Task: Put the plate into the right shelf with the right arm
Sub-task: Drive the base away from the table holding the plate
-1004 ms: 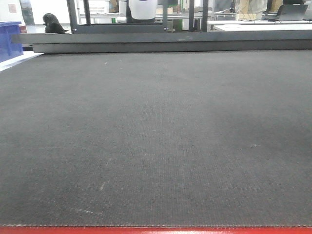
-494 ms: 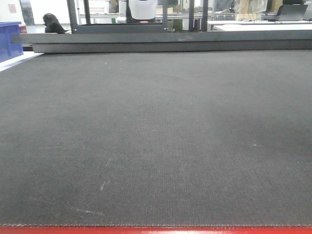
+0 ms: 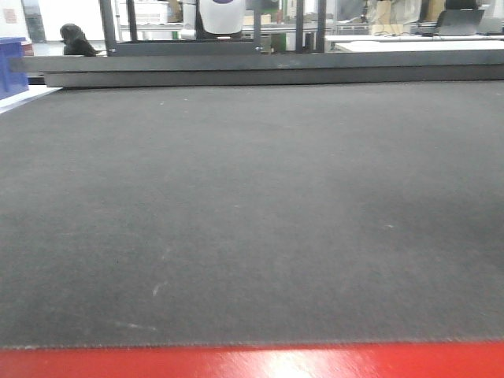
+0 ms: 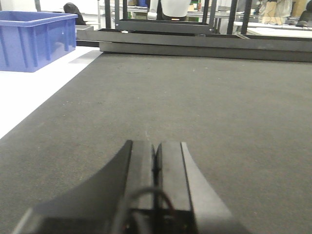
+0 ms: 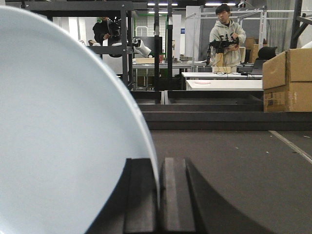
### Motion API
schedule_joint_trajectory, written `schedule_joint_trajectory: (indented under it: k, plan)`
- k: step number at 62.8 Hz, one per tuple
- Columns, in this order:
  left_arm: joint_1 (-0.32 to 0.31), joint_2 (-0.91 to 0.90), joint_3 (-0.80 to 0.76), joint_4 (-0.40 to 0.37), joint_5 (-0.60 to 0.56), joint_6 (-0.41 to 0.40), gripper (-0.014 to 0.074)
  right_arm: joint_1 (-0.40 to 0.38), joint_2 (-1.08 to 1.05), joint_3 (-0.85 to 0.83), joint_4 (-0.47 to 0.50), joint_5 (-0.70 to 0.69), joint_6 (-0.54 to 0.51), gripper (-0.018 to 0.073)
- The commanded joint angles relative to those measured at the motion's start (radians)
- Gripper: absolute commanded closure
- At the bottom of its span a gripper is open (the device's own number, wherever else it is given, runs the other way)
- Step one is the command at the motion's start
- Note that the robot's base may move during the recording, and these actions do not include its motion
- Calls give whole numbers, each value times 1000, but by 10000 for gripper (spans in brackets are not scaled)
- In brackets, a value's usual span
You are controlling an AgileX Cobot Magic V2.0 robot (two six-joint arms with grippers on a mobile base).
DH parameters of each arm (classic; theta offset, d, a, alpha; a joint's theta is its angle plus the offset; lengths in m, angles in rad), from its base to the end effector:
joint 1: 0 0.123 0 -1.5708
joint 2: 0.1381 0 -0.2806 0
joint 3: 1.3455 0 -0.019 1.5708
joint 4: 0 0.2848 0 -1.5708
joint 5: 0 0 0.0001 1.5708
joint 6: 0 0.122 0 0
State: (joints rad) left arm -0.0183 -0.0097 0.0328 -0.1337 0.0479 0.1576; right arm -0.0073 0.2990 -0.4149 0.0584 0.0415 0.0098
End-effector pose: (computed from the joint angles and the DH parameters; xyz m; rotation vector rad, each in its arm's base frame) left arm 0.1267 -0.0031 0.1981 0.0380 1.5537 -0.0004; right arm 0.1413 -0.0007 0.3374 0.0511 1.4084 0.0521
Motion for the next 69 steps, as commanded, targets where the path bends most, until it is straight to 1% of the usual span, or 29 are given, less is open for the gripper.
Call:
schedule_joint_trajectory:
  k: [1, 69]
  plan:
    - [-2, -10, 10, -8, -90, -7, 724, -7, 5, -30, -4, -92, -4, 506]
    - [-2, -10, 10, -8, -90, -7, 724, -6, 5, -30, -4, -92, -10, 506]
